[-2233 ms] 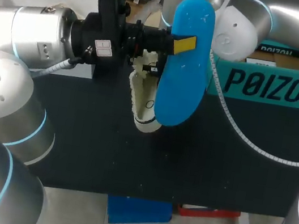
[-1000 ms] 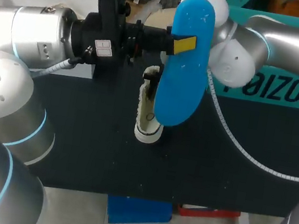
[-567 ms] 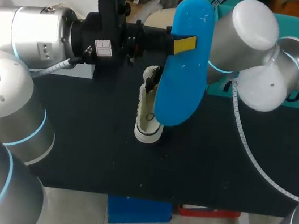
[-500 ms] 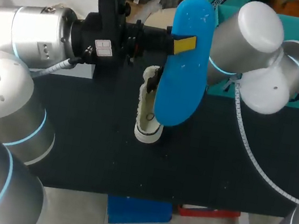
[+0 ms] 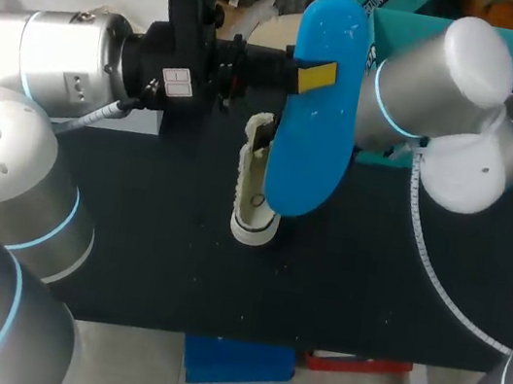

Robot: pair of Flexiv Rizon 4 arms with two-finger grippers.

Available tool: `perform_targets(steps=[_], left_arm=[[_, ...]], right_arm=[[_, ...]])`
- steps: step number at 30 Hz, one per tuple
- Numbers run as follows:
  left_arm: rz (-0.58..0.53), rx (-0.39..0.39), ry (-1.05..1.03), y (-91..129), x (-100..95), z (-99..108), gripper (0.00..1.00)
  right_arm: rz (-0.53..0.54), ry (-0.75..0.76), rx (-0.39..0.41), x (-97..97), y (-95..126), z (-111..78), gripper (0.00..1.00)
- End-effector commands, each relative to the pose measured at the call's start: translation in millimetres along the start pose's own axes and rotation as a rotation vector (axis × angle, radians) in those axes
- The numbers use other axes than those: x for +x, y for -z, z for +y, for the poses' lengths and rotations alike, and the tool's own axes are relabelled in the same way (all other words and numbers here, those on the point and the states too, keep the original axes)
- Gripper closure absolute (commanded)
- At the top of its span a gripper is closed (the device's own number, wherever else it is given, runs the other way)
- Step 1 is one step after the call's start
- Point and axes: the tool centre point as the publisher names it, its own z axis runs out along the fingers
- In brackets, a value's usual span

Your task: Take the shoe out of the shoebox, open the shoe tongue, remove and reinsert the insole, then place the shoe into the shoebox

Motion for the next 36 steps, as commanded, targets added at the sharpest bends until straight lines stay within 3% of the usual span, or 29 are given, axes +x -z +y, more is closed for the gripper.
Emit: perform_targets(steps=[1,8,17,31,36], left_arm=[[-0.003,0.000,-0.001,-0.4,1.5,1.4,1.00],[-0.003,0.000,-0.001,-0.4,1.5,1.4,1.00],[-0.003,0.000,-0.001,-0.4,1.5,1.4,1.00],[-0.003,0.000,-0.001,-0.4,1.5,1.4,1.00],[-0.003,0.000,-0.001,-0.4,1.5,1.4,1.00]], right_arm=[[0.268,-0.052,-0.007,-10.9,9.8,-6.6,0.00],[0.586,-0.124,0.045,0.7,26.0,1.3,0.00],[0.850,-0.189,0.061,8.5,47.5,7.4,0.00],[1.008,-0.241,-0.006,8.1,62.7,7.3,0.00],[0.992,-0.221,-0.023,8.5,64.9,7.3,0.00]])
